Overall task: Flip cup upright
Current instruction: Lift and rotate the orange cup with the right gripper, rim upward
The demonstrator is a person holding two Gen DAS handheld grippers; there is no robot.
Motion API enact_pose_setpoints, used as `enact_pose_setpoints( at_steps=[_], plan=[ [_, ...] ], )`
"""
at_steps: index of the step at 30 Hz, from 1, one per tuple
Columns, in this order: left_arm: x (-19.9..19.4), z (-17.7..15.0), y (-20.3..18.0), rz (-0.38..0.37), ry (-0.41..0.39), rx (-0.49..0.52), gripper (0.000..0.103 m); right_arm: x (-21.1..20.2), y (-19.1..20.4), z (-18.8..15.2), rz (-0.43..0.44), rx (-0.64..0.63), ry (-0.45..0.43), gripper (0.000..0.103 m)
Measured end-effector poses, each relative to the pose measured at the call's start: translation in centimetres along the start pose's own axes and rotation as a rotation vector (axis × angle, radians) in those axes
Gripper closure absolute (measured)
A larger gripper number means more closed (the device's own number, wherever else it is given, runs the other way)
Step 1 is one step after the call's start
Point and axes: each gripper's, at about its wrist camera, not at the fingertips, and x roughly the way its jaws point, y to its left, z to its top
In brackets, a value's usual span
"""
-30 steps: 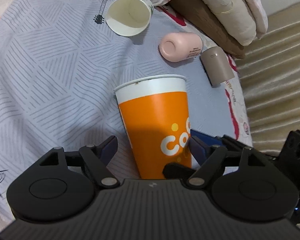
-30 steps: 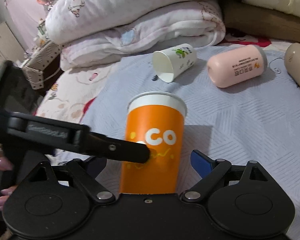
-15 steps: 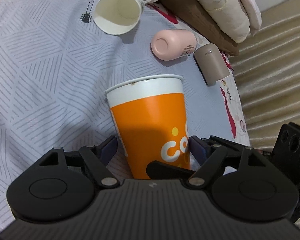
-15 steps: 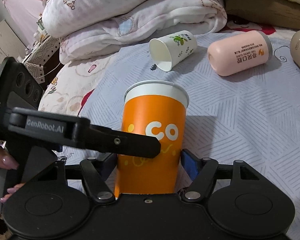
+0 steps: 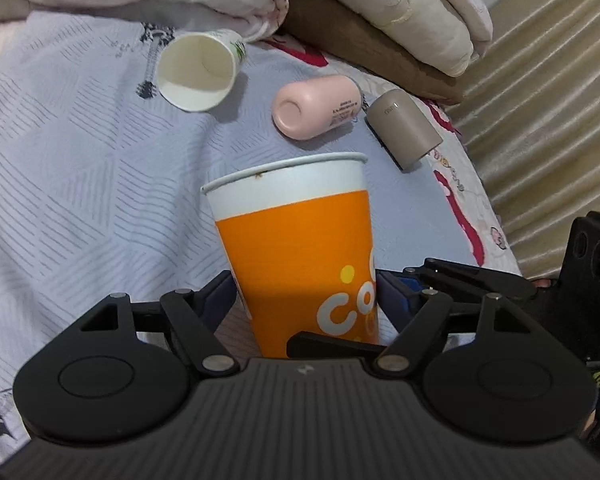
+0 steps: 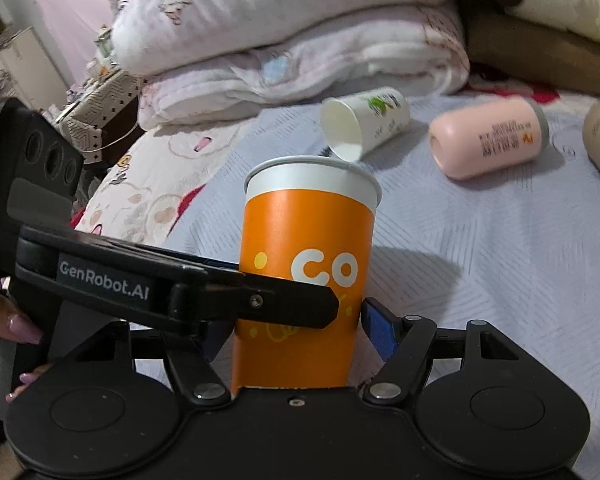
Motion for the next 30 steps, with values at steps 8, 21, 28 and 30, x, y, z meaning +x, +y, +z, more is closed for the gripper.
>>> enact_pose_setpoints(
  at_steps=[8,21,28,30],
  plan=[
    [-2.3,0.2,-0.6,0.006,-0.075,0.039,0.029,-0.2,1.5,0.2,0.000,-0.066,-0.050,0.029],
    [-3.3,0.6,-3.7,0.121,-0.208,0.271,0.029,0.1,3.8,-0.2,-0.123,-0.243,-0.245,0.028],
    [-2.2,2.4,-4.8,0.130,-0.268,0.381,0.029,0.9,3.7,-0.3,-0.268,-0.348,-0.401,0.027],
    [-1.7,2.6,-5.5,0.154,-0.289,0.443,0.029,1.4,3.3,-0.1,-0.308,-0.379,-0.451,0.027]
  ],
)
